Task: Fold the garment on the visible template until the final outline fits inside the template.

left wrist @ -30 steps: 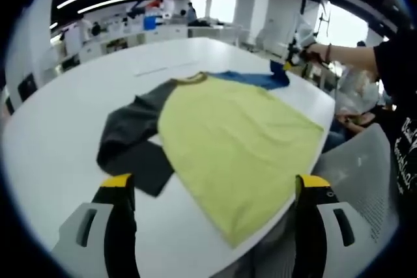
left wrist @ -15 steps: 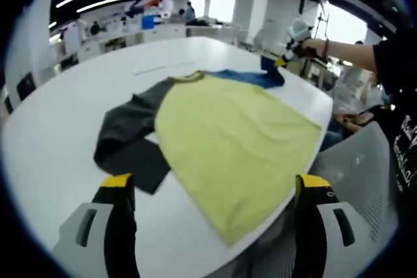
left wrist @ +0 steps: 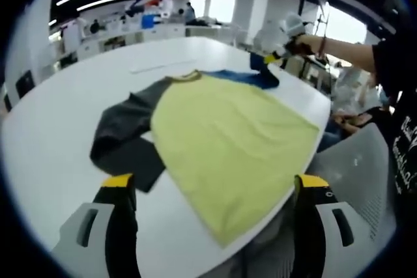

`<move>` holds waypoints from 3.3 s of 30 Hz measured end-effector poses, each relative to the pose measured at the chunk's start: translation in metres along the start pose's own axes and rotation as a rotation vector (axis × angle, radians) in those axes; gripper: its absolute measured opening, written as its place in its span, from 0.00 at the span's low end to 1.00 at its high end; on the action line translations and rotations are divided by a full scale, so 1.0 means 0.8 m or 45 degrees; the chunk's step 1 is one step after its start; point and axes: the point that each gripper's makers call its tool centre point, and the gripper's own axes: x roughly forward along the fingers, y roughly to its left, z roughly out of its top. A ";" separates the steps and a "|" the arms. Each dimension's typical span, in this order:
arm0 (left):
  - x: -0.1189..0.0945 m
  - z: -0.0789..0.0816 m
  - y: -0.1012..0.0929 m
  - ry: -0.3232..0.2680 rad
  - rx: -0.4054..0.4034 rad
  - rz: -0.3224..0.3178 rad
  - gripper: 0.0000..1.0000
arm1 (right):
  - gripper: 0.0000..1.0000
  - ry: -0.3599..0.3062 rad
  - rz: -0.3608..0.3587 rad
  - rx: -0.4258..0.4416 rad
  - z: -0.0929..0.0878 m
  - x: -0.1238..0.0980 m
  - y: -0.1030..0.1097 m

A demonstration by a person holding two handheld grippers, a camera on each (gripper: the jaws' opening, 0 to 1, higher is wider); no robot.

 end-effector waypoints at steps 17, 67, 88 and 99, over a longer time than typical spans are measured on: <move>0.003 0.001 -0.007 -0.002 0.005 -0.020 0.97 | 0.00 -0.036 0.119 -0.069 0.020 0.017 0.073; 0.012 -0.004 -0.008 0.034 -0.004 -0.056 0.95 | 0.00 -0.091 0.244 -0.242 0.053 0.046 0.188; 0.010 -0.004 -0.006 0.037 -0.008 -0.051 0.95 | 0.00 -0.100 0.339 -0.288 0.064 0.056 0.261; 0.010 -0.007 -0.007 0.037 -0.012 -0.053 0.95 | 0.00 -0.107 0.377 -0.297 0.067 0.058 0.287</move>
